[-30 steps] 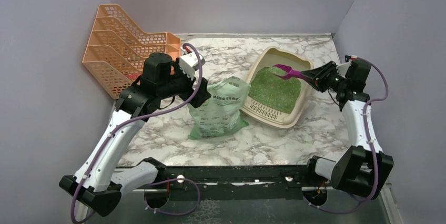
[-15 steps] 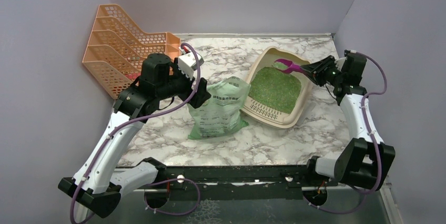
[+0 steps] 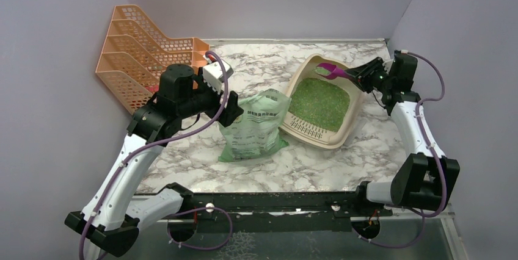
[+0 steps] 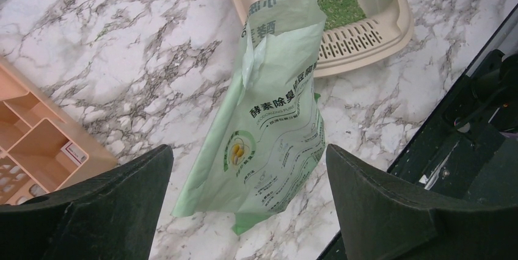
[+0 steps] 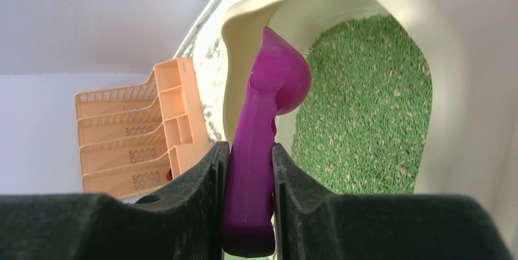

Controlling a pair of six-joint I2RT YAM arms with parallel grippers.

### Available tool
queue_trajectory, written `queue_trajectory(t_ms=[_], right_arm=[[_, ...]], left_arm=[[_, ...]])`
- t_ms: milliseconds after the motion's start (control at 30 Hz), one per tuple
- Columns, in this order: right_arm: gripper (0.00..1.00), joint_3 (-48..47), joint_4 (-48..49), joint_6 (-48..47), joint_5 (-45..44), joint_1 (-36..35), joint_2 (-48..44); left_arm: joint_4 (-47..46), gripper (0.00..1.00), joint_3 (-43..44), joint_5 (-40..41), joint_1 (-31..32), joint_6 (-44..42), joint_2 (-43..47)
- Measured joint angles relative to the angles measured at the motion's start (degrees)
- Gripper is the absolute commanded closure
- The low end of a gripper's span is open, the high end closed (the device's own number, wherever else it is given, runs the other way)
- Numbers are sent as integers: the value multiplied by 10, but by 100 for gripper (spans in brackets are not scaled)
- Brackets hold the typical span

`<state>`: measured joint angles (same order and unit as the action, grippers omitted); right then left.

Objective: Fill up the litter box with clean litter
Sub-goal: Pour the cat litter into the litter box.

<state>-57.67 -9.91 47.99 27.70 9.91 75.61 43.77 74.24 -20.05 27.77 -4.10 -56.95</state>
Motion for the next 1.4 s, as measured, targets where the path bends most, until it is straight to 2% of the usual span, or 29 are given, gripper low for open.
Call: queue_trajectory(t_ms=[500,800,1067,1167,1400], right_arm=[[99,-26,-43,-31,-75,-1,-29],[99,-9,-146,-91,-109,-1,-156],[99,19,-283,-141,-93,-1,-293],[99,-9,-341,-163,-90,-1,-294],[99,-134,-433,-215,-118,-1,-232]], left_arm=[[0,5,0,2,0,1,7],[1,5,-1,2,0,3,15],[2,5,-10,1,0,5,30],[2,4,-10,2,0,5,30],[3,1,-17,27,0,19,31]])
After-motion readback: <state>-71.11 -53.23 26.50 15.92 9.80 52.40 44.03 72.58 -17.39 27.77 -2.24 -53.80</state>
